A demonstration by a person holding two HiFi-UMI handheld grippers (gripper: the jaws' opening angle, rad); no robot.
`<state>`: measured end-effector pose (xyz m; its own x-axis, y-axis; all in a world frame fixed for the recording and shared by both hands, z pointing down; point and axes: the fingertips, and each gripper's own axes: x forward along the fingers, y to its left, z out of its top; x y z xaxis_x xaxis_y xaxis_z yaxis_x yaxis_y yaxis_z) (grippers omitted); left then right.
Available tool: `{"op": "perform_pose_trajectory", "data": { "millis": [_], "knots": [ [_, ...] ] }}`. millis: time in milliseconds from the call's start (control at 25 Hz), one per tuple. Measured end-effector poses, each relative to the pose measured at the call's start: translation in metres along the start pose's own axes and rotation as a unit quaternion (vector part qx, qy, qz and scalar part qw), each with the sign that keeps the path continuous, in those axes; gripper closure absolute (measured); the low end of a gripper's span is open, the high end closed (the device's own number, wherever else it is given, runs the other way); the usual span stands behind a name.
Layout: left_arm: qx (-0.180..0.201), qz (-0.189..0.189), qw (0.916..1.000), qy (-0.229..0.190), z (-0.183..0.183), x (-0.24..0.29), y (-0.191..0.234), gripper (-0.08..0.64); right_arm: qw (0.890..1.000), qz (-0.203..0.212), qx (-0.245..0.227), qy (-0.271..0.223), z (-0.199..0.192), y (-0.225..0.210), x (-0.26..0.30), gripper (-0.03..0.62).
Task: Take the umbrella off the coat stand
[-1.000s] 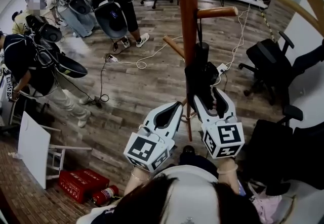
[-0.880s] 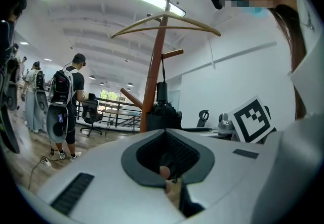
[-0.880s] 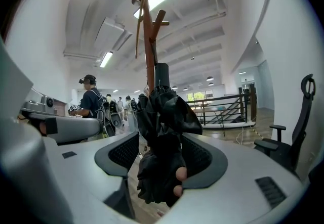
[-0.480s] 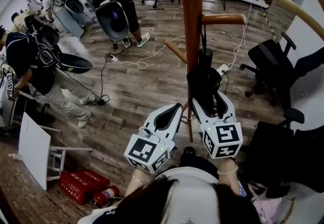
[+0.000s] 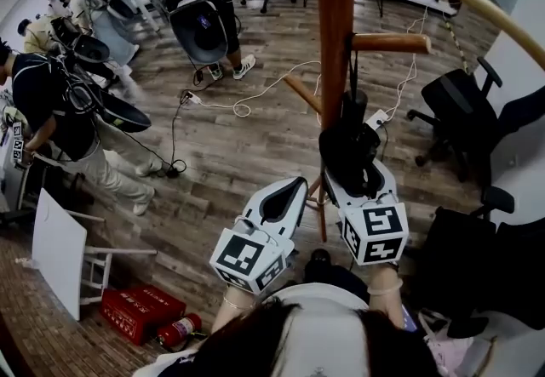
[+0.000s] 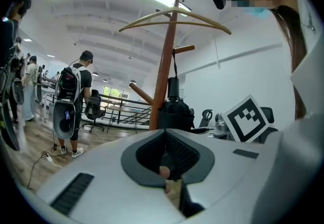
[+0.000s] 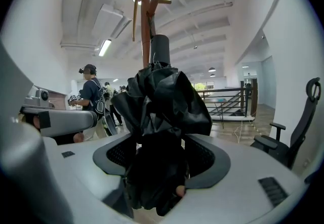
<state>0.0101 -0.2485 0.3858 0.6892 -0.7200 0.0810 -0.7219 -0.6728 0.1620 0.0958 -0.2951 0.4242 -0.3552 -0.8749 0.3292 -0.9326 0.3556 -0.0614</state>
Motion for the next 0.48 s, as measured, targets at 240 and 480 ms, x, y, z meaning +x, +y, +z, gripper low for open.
{"op": "perform_pose_trajectory", "data": {
  "millis": [240, 480],
  "knots": [
    [-0.004, 0.002, 1.0000, 0.001, -0.001, 0.003, 0.006, 0.551, 1.000, -0.007, -0.002, 0.014, -0.002, -0.004, 0.009, 0.302],
    [-0.005, 0.005, 1.0000, 0.002, -0.001, 0.002, 0.010, 0.551, 1.000, -0.013, -0.001, 0.023, -0.002, -0.005, 0.012, 0.318]
  ]
}}
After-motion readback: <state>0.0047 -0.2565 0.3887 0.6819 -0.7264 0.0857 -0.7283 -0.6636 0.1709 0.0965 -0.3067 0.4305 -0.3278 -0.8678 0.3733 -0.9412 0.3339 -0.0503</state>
